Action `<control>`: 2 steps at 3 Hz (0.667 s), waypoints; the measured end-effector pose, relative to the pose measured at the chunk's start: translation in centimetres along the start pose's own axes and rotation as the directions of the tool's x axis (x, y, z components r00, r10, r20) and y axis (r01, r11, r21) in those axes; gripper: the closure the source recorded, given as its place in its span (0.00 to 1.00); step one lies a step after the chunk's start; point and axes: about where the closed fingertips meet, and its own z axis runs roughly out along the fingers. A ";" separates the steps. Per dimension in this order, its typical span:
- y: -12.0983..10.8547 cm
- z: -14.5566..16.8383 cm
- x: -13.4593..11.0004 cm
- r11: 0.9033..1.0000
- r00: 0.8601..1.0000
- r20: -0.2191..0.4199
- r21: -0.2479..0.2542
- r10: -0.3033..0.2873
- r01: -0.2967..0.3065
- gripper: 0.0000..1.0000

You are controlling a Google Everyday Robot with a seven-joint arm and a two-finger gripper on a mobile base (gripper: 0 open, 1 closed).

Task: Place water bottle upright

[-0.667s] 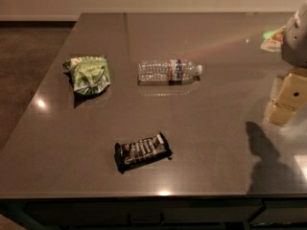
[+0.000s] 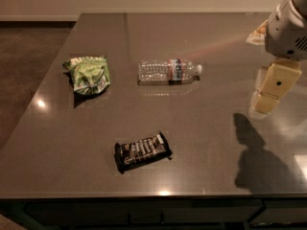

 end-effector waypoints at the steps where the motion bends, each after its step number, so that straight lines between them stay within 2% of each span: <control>1: -0.9 0.4 -1.0 1.000 1.000 0.010 -0.001 -0.017 0.017 0.00; 2: -3.2 2.1 -4.0 0.998 0.997 0.033 -0.005 -0.064 0.064 0.00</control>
Offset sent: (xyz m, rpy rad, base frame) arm 0.0883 0.0718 -0.0077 0.0221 -0.0109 0.1451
